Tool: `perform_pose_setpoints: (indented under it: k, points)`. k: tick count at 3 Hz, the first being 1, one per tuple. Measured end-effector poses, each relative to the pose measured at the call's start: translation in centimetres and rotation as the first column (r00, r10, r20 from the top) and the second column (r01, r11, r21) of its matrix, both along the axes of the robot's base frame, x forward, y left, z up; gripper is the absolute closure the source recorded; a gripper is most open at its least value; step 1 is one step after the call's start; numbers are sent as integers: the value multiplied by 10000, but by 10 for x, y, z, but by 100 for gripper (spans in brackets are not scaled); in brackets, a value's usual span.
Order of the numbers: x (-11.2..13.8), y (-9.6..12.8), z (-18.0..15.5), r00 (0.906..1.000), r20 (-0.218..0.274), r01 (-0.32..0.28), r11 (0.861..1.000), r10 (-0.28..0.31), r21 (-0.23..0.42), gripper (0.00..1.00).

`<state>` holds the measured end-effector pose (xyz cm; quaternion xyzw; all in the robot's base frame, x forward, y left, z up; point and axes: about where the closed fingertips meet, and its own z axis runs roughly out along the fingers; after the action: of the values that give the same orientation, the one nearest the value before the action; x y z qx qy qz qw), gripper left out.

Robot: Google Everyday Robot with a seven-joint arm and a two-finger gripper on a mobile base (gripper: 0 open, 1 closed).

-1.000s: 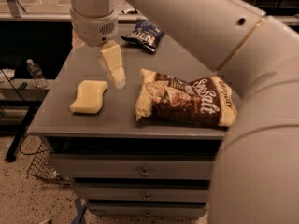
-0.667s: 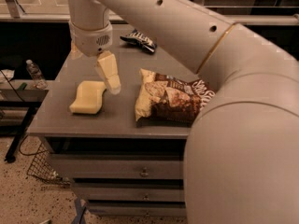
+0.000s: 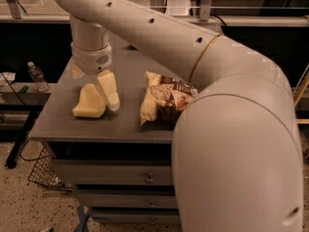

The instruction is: Pick sponge

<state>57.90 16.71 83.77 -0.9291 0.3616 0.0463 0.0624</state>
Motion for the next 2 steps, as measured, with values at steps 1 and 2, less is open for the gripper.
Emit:
perform_pose_setpoints:
  k: [1, 2]
  points:
    - [2, 4, -16, 9998, -197, 18, 10000, -19, -50, 15]
    - [6, 2, -6, 9999, 87, 130, 9999, -130, 51, 38]
